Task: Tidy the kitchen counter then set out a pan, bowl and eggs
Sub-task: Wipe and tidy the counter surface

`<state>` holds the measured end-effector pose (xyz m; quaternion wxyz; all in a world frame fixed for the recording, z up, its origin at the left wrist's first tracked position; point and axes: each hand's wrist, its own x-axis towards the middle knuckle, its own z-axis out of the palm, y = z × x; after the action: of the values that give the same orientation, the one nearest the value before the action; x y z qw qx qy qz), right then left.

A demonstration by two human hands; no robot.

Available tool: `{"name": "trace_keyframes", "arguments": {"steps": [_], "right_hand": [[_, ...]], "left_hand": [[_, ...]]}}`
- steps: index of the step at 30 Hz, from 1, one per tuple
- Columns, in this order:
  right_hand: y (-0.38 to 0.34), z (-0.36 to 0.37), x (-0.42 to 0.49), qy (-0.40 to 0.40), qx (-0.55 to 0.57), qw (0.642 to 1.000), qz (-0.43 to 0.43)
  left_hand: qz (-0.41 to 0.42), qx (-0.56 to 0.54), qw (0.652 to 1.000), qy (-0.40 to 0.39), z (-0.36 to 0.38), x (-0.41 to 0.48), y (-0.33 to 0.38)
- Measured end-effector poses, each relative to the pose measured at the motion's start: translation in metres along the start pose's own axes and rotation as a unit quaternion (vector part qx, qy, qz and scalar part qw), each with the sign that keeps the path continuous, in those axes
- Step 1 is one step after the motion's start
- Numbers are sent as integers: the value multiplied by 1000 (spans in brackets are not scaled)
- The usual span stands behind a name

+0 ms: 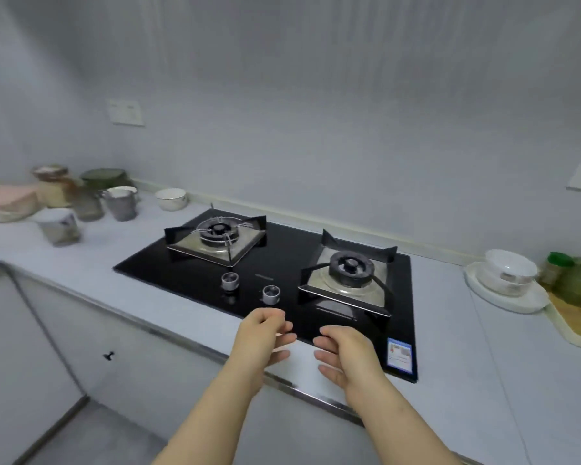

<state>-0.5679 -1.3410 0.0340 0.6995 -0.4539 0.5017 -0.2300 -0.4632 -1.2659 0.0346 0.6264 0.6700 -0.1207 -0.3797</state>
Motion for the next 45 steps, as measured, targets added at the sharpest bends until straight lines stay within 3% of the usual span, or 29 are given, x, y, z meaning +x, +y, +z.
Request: {"name": "trace_keyframes", "arguments": {"steps": [10, 16, 26, 35, 37, 40, 45], "right_hand": [[67, 330, -61, -215, -79, 973, 42], [107, 481, -97, -294, -118, 946, 71], [150, 642, -98, -375, -191, 901, 108], [147, 777, -66, -451, -256, 853, 61], [150, 801, -63, -462, -273, 842, 53], [164, 833, -59, -461, -303, 834, 35], [186, 872, -52, -442, -337, 831, -31]], "left_hand": [[16, -72, 974, 215, -339, 3, 18], [13, -79, 951, 300, -493, -9, 29], [-3, -103, 912, 397, -641, 12, 31], [14, -88, 862, 499, -756, 62, 63], [1, -52, 853, 520, -776, 70, 62], [-22, 90, 844, 529, -807, 80, 55], [-76, 280, 828, 480, -863, 103, 43]]}}
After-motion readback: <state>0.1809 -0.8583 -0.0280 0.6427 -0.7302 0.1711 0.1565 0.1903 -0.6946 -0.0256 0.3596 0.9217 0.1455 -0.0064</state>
